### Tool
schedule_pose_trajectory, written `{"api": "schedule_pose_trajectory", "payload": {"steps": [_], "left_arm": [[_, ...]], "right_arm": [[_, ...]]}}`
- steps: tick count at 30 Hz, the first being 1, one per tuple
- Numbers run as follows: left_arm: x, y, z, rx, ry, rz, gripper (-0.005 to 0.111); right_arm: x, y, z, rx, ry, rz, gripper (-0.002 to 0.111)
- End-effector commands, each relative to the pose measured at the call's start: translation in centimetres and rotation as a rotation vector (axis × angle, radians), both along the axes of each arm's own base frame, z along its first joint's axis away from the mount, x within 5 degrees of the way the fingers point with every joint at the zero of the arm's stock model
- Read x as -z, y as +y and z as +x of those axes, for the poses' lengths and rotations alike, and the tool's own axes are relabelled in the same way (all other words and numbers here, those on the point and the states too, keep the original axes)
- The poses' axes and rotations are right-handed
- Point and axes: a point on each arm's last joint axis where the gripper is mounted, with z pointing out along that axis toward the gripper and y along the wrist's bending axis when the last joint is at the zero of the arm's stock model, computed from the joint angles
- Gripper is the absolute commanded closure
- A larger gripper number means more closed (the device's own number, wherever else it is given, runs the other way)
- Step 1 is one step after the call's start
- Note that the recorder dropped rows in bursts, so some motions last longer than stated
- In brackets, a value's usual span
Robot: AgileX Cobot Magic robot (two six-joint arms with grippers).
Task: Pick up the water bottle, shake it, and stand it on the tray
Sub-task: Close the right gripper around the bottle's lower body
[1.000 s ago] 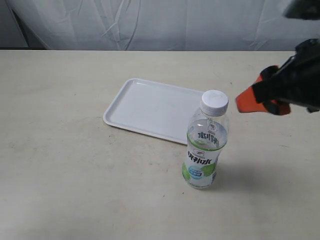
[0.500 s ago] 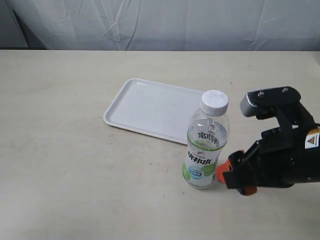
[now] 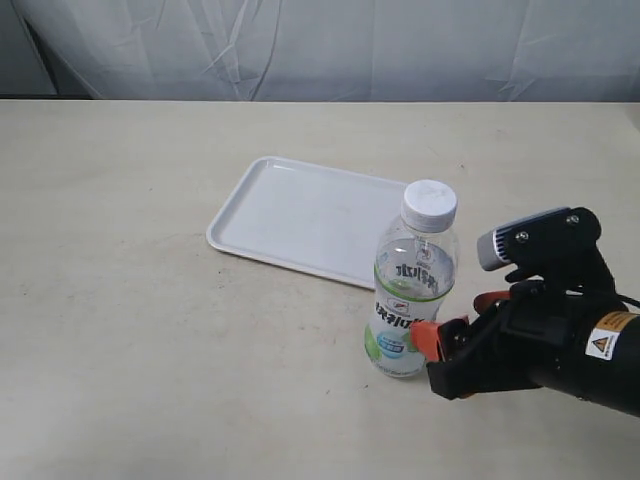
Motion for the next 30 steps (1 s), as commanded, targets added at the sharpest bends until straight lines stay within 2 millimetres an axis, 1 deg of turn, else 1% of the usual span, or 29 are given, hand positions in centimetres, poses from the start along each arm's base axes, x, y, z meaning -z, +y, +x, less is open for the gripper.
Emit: {"api": "schedule_pose_trajectory", "payload": {"steps": [1,7,14,17,19,21,26,30], "left_arm": [[0.1,0.0,0.0,0.000,0.001,-0.005,0.106],[0.1,0.0,0.0,0.000,0.001,-0.005,0.106],[0.1,0.0,0.0,0.000,0.001,-0.005,0.106],[0.1,0.0,0.0,0.000,0.001,-0.005,0.106],[0.1,0.0,0.0,0.000,0.001,-0.005,0.106],[0.1,0.0,0.0,0.000,0.001,-0.005,0.106],[0.1,0.0,0.0,0.000,0.001,-0.005,0.106],[0.1,0.0,0.0,0.000,0.001,-0.005,0.106]], "right_arm": [[1.0,0.3,0.5,-0.002,-0.024,-0.034,0.035],[2.4,0.8,1.2,0.004,-0.017,-0.080,0.035],[2.6,0.9,1.3,0.021,-0.014,-0.066,0.035],[2.3,1.8,0.7,-0.003,-0.024,-0.026,0.034],[2.3,2.3,0.3,-0.018,-0.029,-0.007,0.027],[2.4,2.3,0.3,0.010,-0.011,0.004,0.023],[2.7,2.6,1.0,0.036,-0.064,0.017,0.023],[3.3,3.5,1.7,0.037,-0.050,-0.004,0.023]]}}
